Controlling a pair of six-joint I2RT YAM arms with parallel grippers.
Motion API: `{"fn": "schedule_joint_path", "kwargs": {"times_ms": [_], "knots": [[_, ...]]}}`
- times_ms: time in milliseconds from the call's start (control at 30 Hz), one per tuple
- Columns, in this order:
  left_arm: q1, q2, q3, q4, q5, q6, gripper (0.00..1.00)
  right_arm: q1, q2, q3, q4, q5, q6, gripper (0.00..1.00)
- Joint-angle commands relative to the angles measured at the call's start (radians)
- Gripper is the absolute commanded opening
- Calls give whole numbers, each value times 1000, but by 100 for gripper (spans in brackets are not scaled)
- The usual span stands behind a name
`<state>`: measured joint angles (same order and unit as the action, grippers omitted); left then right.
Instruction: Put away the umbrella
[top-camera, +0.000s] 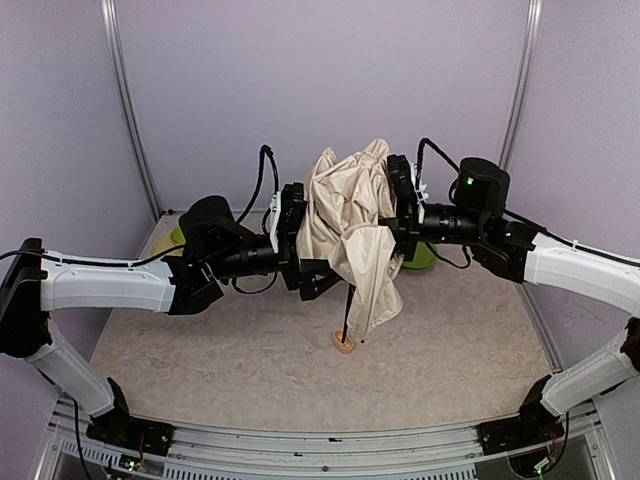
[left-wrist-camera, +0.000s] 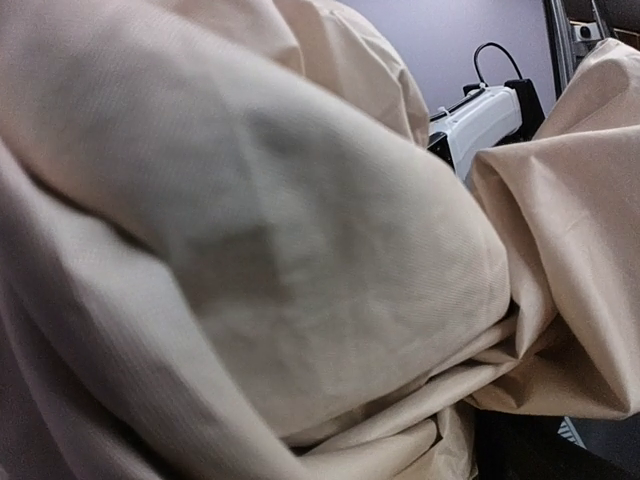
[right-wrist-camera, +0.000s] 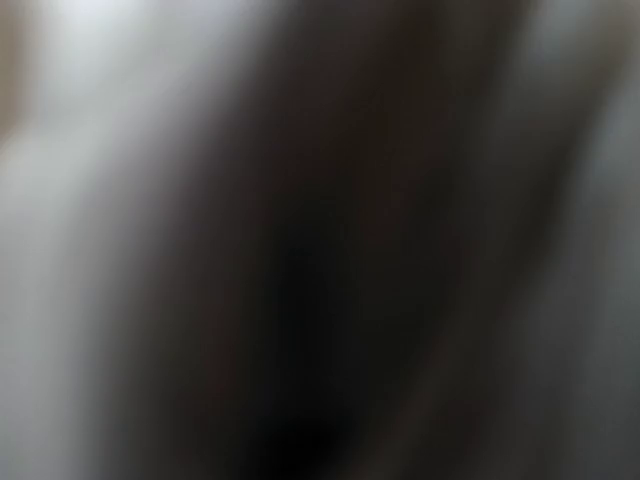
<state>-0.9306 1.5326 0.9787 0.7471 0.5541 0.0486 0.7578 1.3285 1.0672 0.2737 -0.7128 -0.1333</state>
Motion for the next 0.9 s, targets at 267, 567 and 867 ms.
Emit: {"fn": "schedule_joint_path", "kwargs": {"times_ms": [267,567,867], "knots": [[52,-110,-123,-19,-151,17,99,12,-114,48,-168,298,1,27],[108,-226,-224,-113,-279,52,99,9,-105,71,-176,767,320,17],[-39,-78,-180,-39,-397,17,90,17,-66,60,27,742,547,14]]}}
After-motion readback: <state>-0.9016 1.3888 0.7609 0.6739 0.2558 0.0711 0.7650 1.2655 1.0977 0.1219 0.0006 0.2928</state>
